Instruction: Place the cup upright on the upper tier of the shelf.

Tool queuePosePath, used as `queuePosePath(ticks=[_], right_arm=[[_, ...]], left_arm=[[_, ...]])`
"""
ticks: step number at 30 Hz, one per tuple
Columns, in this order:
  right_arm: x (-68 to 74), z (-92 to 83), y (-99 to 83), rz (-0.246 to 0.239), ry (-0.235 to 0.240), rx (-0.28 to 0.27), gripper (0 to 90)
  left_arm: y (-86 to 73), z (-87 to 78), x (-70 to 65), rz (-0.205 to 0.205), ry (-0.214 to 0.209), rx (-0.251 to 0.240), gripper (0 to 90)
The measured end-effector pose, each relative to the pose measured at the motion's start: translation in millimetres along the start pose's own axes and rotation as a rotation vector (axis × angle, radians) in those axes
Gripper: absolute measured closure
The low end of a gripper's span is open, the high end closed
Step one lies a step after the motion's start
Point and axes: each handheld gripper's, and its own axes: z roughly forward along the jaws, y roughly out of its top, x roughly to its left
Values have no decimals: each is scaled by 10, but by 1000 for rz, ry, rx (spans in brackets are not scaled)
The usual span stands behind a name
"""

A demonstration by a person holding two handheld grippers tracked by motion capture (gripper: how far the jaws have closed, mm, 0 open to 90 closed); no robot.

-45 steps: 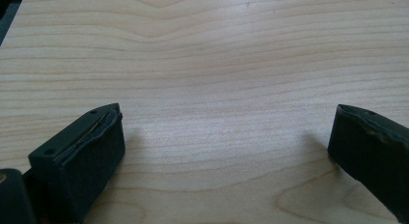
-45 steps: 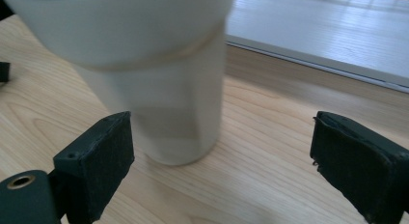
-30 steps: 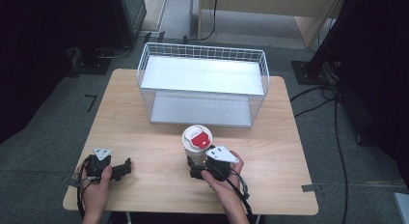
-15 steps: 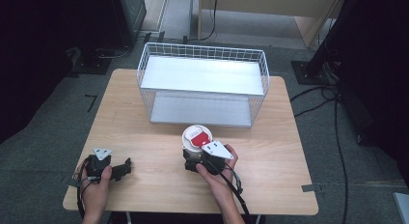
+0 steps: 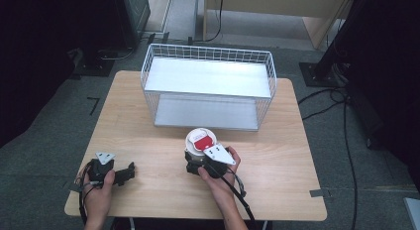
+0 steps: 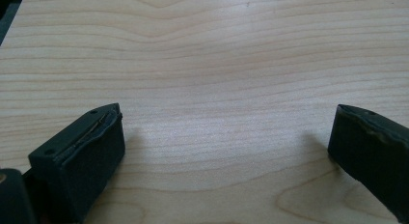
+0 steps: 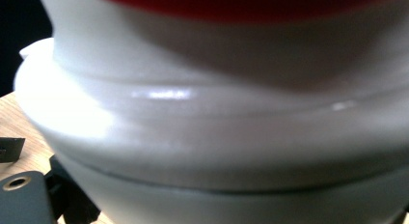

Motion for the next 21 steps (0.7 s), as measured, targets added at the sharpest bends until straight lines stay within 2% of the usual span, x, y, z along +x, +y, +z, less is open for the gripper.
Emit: queuePosePath(ticks=[8,11,18,21], right_arm=[[17,-9,0,6,-6,-44,103],[28,-21,30,7,9,-65,105],[39,-36,54,8,18,-74,106],[41,-76,131,5,16,-99,106]], left_arm=[[0,1,0,3,-2,-1,0],[0,1,0,3,-2,-1,0],[0,1,-1,3,-2,-1,0],[0,1,-1,3,-2,-1,0]])
